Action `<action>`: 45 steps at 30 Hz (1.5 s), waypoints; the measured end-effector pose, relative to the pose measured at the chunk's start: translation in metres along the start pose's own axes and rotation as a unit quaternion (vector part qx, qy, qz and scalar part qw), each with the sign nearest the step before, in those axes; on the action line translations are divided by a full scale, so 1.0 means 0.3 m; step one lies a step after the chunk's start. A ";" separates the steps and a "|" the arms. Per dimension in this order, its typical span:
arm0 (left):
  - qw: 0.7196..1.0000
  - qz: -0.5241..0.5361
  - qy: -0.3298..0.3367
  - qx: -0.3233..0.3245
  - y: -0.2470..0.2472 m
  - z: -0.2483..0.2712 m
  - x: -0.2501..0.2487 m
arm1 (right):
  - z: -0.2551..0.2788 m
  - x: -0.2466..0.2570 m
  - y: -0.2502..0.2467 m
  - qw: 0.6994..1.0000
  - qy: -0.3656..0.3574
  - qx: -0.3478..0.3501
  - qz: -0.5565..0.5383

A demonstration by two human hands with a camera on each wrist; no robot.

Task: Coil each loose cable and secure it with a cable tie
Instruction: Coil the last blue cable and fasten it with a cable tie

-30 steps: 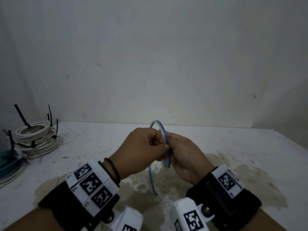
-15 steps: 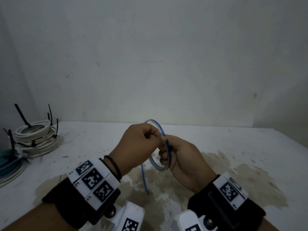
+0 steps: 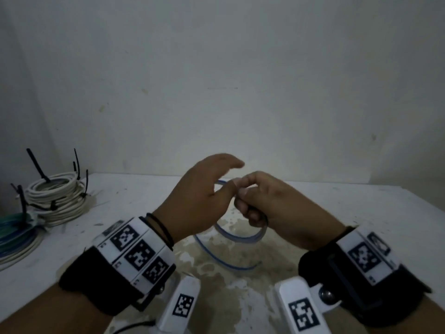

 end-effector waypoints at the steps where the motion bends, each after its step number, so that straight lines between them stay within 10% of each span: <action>1: 0.999 0.022 0.009 0.029 -0.004 -0.009 -0.009 | -0.005 0.032 -0.007 1.000 -0.018 0.004 0.009; 12: 0.911 0.341 -0.177 0.151 -0.036 -0.045 -0.013 | -0.069 0.188 -0.041 0.970 -0.131 -0.005 0.204; 17: 0.927 0.305 -0.208 0.070 0.000 -0.037 0.030 | -0.078 0.130 -0.032 0.950 -0.147 -0.076 0.264; 22: 0.917 0.282 -0.275 -0.066 0.004 -0.025 0.107 | 0.017 0.083 -0.003 0.848 -0.310 -0.222 0.370; 27: 0.834 0.412 -0.344 -0.124 0.018 -0.019 0.161 | 0.042 -0.091 0.052 0.870 0.033 -0.006 0.493; 34: 0.821 0.429 -0.355 -0.124 0.017 0.000 0.174 | 0.017 -0.190 0.005 0.891 -0.009 -0.082 0.446; 39: 0.842 0.403 -0.350 -0.084 0.036 0.025 0.177 | 0.024 -0.167 -0.063 0.961 -0.062 -0.244 0.113; 45: 0.860 0.388 -0.328 -0.048 0.052 0.029 0.139 | 0.034 -0.117 -0.060 0.937 -0.099 -0.304 -0.140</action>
Point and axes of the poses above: each hand's wrist, its own z-axis away from the middle knuckle, its own y-axis out of the palm, x = y × z, the point moved 4 cm from there along -z, towards the middle knuckle, and after that the axes turned 13 degrees about -z, right-handed, at the moved point
